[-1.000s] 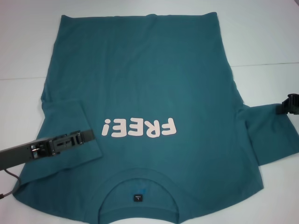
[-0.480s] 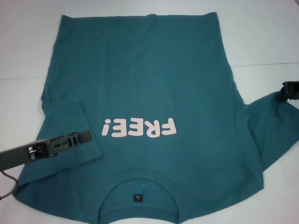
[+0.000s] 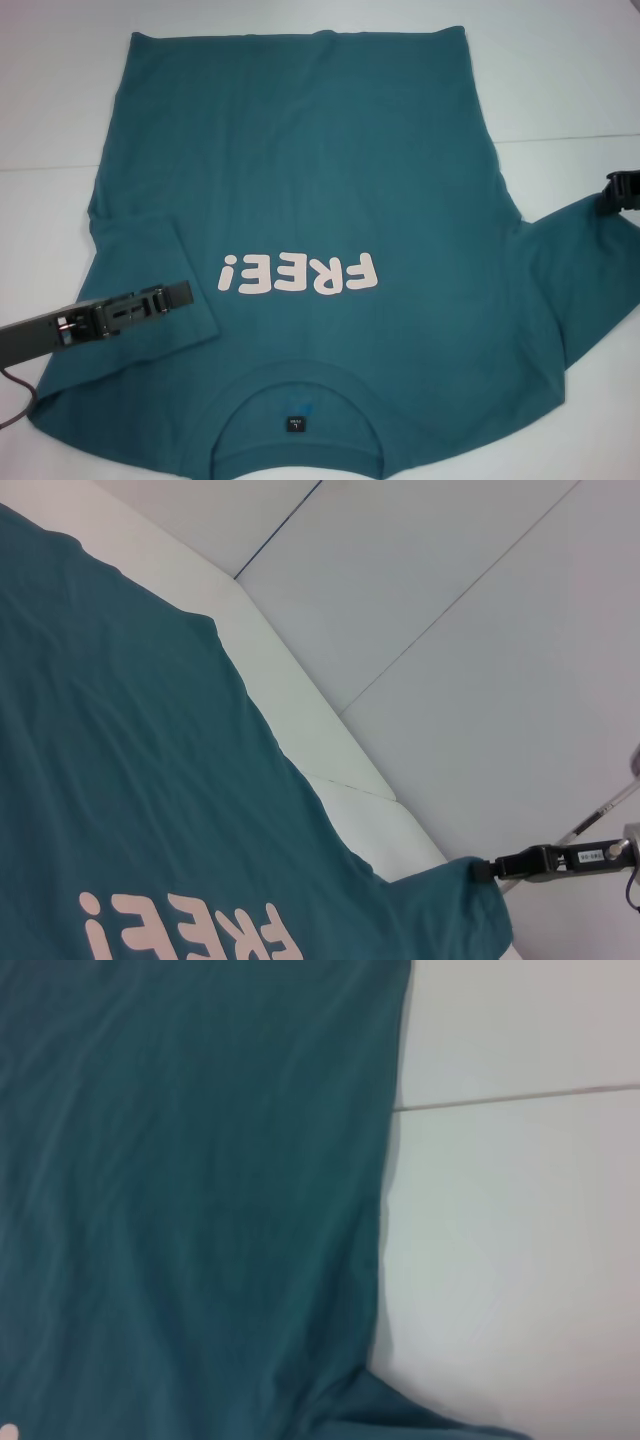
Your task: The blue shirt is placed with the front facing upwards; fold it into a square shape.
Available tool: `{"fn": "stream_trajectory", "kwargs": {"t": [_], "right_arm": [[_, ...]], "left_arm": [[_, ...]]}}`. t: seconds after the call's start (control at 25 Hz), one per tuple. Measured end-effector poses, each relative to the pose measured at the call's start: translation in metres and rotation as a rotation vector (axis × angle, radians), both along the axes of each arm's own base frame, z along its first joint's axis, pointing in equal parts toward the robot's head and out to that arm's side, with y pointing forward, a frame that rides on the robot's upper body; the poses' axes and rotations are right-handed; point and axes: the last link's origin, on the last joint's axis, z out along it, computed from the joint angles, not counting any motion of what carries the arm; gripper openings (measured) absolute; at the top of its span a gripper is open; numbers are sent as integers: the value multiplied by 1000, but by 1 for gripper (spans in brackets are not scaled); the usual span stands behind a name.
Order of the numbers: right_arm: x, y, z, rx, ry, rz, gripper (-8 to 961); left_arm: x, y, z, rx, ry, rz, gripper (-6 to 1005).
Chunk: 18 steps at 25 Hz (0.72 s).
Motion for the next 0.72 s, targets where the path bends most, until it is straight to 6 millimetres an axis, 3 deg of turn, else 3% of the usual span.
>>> {"fn": "stream_trajectory", "kwargs": {"t": [0.24, 0.72], "right_arm": [[-1, -1, 6, 1, -3, 0, 6], [-16, -4, -8, -84, 26, 10, 6]], "left_arm": [[1, 1, 0, 0, -2, -2, 721], [1, 1, 0, 6, -6, 1, 720]]}}
